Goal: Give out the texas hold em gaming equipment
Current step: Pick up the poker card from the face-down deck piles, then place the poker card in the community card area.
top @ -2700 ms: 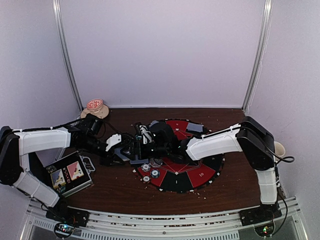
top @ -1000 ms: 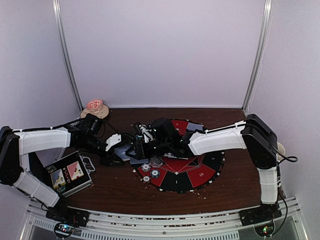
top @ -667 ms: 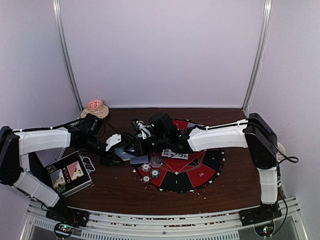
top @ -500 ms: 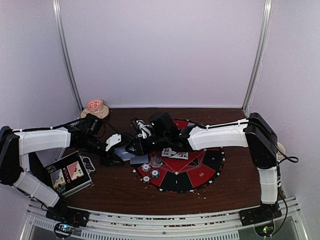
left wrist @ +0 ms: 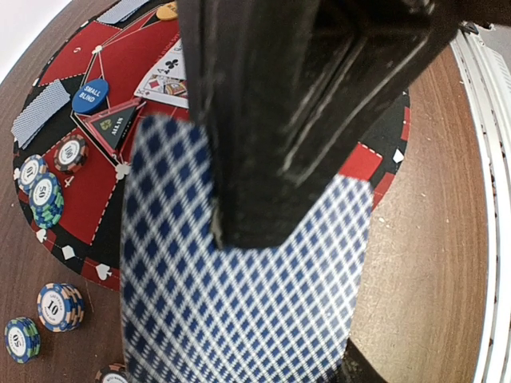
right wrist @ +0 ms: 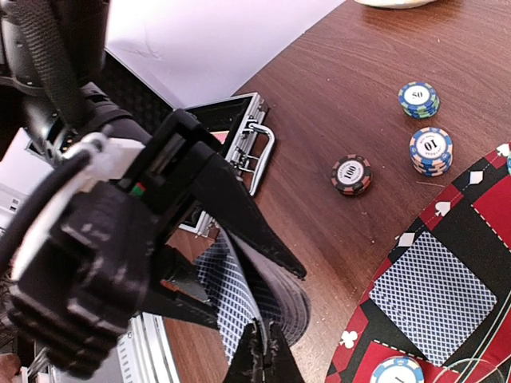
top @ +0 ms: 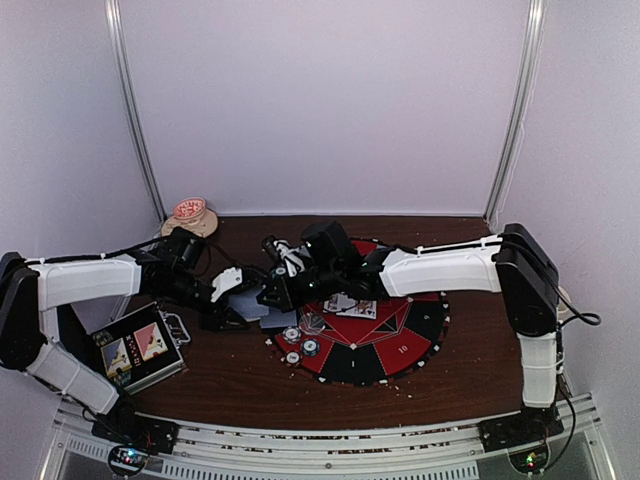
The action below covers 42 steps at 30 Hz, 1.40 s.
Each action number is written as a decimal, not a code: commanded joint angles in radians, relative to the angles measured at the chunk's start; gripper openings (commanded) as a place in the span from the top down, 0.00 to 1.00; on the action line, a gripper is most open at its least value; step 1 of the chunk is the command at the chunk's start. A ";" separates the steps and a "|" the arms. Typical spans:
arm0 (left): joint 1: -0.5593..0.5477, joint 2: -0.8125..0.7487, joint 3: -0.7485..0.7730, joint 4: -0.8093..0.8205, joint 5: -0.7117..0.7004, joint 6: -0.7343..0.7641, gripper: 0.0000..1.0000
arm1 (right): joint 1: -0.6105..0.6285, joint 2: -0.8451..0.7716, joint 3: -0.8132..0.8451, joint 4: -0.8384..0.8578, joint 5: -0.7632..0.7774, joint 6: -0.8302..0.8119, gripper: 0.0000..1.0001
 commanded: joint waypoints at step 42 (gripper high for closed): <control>0.001 -0.009 -0.001 0.026 0.024 0.006 0.54 | 0.027 -0.388 -1.063 0.754 1.299 1.050 1.00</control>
